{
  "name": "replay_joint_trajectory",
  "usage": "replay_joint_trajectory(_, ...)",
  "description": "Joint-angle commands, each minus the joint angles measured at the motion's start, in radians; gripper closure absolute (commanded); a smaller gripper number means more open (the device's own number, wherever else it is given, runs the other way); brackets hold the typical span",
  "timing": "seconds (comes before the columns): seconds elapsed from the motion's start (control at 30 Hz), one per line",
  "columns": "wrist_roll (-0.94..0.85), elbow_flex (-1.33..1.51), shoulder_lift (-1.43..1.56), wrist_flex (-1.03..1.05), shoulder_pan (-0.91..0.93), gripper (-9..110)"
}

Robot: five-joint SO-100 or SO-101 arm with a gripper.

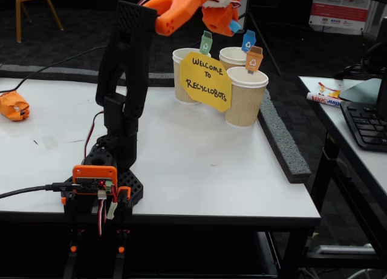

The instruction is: Sort rubbish by color.

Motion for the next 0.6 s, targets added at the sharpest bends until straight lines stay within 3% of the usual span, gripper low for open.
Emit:
replay_joint_trajectory(0.0, -0.020, -0.209, 0.002, -0.049, 0.028, 101)
replay_joint_trajectory(0.57, -0.021, -0.411, -0.210, -0.077, 0.055, 101)
